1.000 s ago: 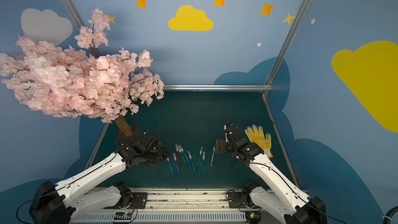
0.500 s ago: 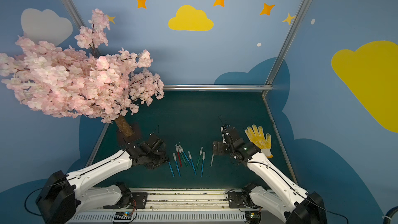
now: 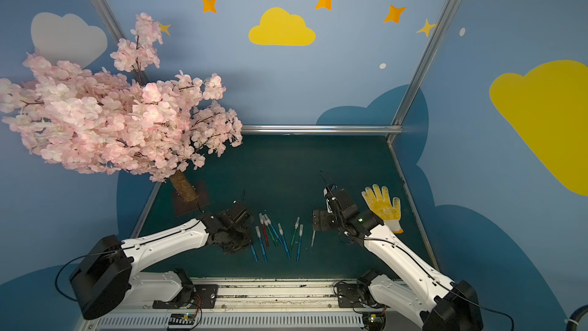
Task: Remove protective caps from carving knives
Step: Pick up the carving knife from the center of the board.
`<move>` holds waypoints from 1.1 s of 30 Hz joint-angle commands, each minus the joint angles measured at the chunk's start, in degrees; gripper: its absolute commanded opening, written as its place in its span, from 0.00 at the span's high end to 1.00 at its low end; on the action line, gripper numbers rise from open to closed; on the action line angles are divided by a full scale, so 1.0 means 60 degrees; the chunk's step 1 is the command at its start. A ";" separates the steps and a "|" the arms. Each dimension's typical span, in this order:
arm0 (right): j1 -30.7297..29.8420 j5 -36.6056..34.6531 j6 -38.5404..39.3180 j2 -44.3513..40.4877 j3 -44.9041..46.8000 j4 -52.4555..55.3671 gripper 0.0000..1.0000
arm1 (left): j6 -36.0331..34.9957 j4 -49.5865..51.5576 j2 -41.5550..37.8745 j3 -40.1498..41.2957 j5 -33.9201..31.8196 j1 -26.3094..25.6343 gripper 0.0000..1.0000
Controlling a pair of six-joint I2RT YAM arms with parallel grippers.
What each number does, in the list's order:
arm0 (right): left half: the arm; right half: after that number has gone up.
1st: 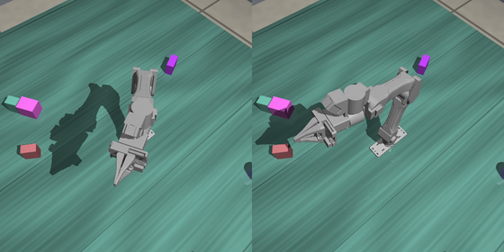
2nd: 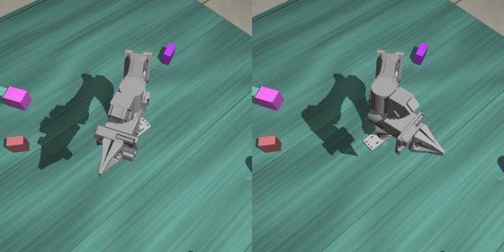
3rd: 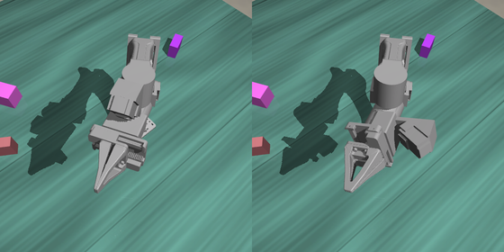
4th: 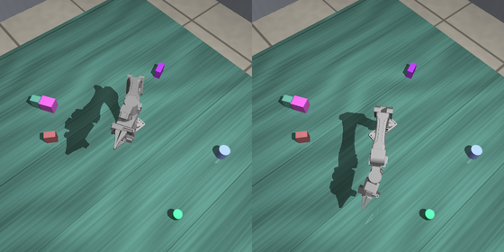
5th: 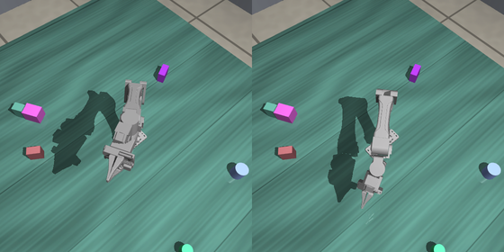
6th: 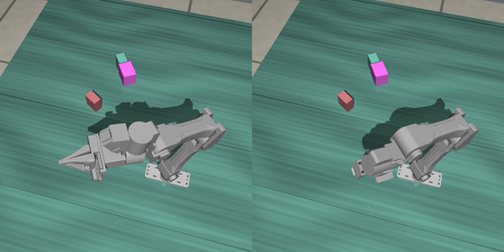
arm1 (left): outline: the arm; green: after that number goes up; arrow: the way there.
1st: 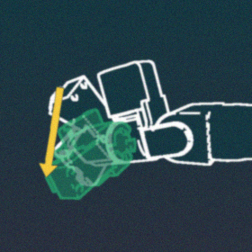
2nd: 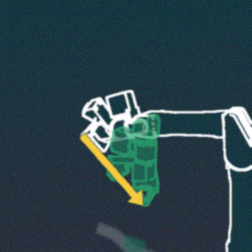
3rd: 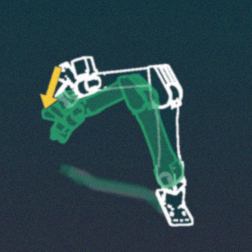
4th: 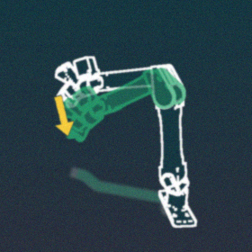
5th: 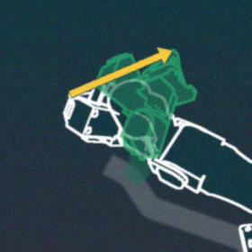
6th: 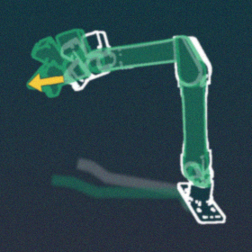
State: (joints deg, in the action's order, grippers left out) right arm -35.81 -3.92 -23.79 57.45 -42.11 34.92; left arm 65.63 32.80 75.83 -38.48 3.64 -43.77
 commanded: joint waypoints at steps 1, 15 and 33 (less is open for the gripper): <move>-0.0055 -0.0137 -0.0037 -0.0024 -0.0059 -0.0047 0.02 | -0.0010 -0.0071 0.0261 -0.0286 -0.0119 -0.0099 0.62; -0.0081 -0.0196 -0.0019 0.0097 -0.0069 -0.0135 0.02 | -0.0160 -0.0222 0.0904 -0.0472 -0.0266 -0.0198 0.72; -0.0119 -0.0445 -0.0059 -0.0286 0.0028 0.0200 0.02 | -0.0402 -0.0186 0.1453 -0.0474 -0.0400 -0.0205 0.81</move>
State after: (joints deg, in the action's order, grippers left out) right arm -36.23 -5.58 -23.79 57.10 -42.11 34.87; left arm 64.29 30.48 83.02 -40.56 2.31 -44.80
